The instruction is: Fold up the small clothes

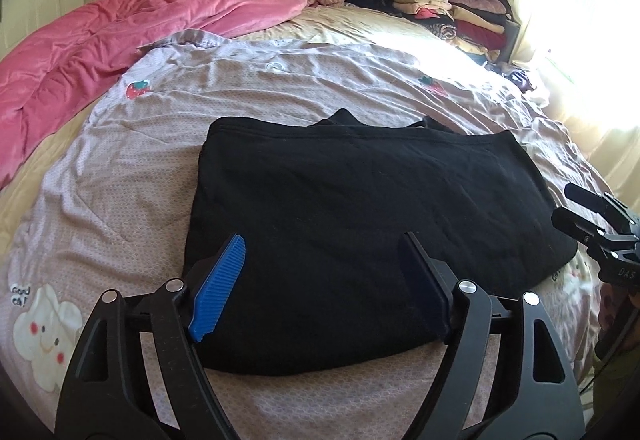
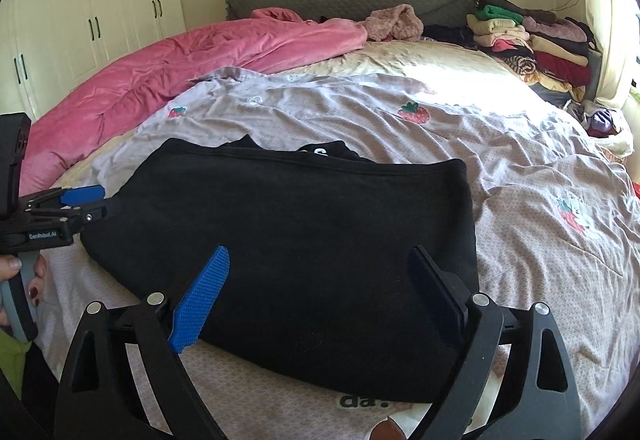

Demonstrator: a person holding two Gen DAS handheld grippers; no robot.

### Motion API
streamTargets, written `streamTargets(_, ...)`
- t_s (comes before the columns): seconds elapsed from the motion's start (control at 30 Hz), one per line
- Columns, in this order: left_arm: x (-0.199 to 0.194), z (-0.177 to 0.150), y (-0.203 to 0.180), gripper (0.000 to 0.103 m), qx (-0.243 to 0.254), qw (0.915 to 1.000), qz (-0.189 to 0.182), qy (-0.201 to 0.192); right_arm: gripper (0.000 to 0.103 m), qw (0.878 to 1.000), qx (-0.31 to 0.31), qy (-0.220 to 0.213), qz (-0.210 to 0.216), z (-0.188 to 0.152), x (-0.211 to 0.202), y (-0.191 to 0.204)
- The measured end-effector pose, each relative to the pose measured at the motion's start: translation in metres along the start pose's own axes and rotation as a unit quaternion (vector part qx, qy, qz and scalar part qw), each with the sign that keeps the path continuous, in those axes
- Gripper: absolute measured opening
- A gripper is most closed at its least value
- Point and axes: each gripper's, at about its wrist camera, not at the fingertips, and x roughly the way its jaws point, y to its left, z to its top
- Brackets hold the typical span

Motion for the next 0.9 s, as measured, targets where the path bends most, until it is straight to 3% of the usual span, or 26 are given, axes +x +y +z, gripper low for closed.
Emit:
streamTargets(0.1,0.004,-0.006,-0.009,0.074,0.013,0.9999,-0.005,0.01,0.09,1.0,-0.005,0.002,0.004,0.0,-0.002,0.007)
streamTargets(0.27,0.034,-0.02,-0.01,0.074,0.03,0.9965,0.015,0.077,0.09,1.0,-0.011,0.018,0.019,-0.003,0.006,0.019)
streamTargets(0.5,0.034,-0.025,-0.004,0.074,0.02,0.9968,0.005,0.077,0.09,0.999,-0.033,0.028,0.019,-0.002,0.015,0.034)
streamTargets(0.7,0.033,-0.026,-0.004,0.074,0.017,0.997,0.002,0.076,0.09,0.992,-0.035,0.096,-0.074,-0.022,0.045,0.008)
streamTargets(0.9,0.033,-0.027,-0.003,0.074,0.014,0.997,-0.001,0.076,0.091,0.994,0.009,0.095,-0.058,-0.036,0.037,-0.019)
